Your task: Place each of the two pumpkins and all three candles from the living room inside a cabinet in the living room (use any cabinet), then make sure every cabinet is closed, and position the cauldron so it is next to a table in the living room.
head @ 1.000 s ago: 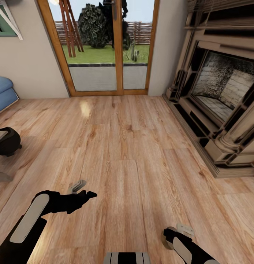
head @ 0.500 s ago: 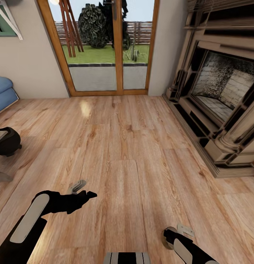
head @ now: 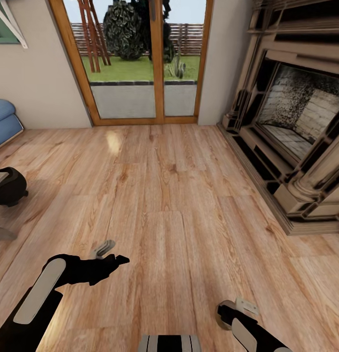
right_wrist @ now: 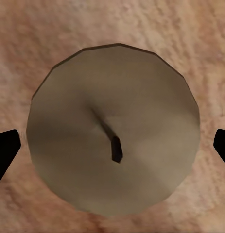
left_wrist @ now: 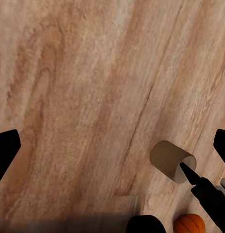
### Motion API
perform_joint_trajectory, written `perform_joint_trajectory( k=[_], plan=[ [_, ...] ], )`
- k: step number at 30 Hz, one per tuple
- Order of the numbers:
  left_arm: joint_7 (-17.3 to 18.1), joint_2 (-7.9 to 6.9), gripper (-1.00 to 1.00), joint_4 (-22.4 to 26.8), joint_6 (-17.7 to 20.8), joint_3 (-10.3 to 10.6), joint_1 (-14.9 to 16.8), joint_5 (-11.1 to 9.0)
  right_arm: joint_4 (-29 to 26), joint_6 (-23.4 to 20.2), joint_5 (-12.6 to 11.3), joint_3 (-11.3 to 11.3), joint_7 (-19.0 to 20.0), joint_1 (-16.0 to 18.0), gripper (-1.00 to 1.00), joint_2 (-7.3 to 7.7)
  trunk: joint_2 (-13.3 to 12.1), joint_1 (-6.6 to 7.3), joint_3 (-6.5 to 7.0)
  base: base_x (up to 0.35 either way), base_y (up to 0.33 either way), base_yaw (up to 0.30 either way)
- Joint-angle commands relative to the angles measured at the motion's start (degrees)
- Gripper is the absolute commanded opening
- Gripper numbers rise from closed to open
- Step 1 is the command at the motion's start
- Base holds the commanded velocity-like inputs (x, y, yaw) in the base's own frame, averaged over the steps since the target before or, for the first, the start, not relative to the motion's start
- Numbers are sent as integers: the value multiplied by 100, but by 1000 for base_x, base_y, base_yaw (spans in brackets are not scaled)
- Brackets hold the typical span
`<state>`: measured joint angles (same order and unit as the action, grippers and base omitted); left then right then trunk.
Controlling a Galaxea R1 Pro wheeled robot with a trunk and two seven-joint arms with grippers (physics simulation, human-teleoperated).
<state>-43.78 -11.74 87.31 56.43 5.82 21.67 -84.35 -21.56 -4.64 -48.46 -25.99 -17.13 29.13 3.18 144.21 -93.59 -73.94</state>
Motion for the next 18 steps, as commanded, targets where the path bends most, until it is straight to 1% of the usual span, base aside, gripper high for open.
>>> perform_joint_trajectory(
  k=[1, 5, 7, 11, 15, 18],
  plan=[
    [-60, -4, 100, 5, -1, 7, 4, -55, -16, -26, -27, -47, -23, 3, 100, 8, 2, 1, -4, 0, 0, 0],
    [-60, -4, 100, 5, 0, 7, 4, -55, -15, -14, -28, -47, 10, 3, 100, 8, 2, 1, -4, 0, 0, 0],
    [-60, -4, 100, 5, -1, 7, 4, -57, -15, -3, -28, -47, 14, 3, 100, 8, 5, -4, -49, 0, 0, 0],
    [-60, -2, 100, -1, 0, 7, 4, -55, -15, 7, -32, -44, 16, 2, 100, 8, 5, -4, -49, 0, 0, 0],
    [-60, 3, 100, -3, -1, 7, 4, -55, -15, 12, -32, -44, 16, -1, 100, 8, 10, -14, -137, 0, 0, 0],
    [-60, 5, 100, -3, -1, 7, 4, -57, -15, 15, -32, -44, 16, 3, 100, 8, 10, -14, -137, 0, 0, 0]
  ],
)
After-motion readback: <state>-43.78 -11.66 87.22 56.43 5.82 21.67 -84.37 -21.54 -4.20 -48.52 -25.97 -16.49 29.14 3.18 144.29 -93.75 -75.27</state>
